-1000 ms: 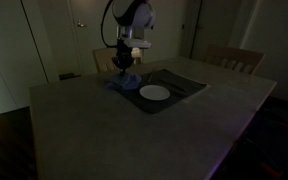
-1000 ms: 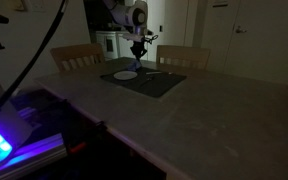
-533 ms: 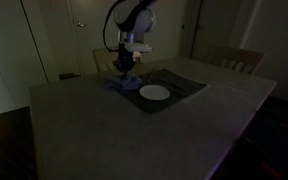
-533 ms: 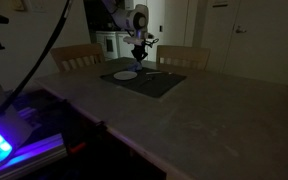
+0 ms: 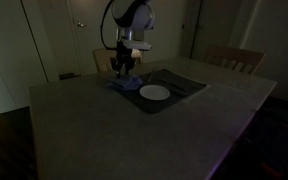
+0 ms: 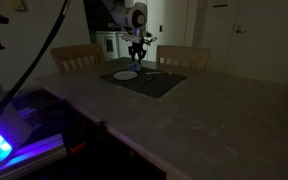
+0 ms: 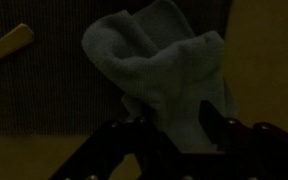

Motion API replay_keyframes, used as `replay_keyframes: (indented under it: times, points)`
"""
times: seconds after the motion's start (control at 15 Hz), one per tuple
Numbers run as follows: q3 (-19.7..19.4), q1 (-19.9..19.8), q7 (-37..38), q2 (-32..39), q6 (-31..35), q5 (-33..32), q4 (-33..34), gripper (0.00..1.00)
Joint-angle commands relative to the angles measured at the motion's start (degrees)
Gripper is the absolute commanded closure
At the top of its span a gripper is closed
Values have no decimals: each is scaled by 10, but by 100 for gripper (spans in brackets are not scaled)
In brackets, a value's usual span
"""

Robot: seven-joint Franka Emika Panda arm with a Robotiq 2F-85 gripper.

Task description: Wipe the plate with the blue towel.

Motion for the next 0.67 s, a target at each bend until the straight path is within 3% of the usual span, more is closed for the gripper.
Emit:
replay_keyframes:
  times: [0.0, 0.13, 0.6]
  points:
    - [4, -6, -7, -28, -28, 14, -20, 16]
    - [7, -10, -12, -27, -41, 18, -16, 2]
    - [16, -11, -37, -9, -104, 36, 0, 0]
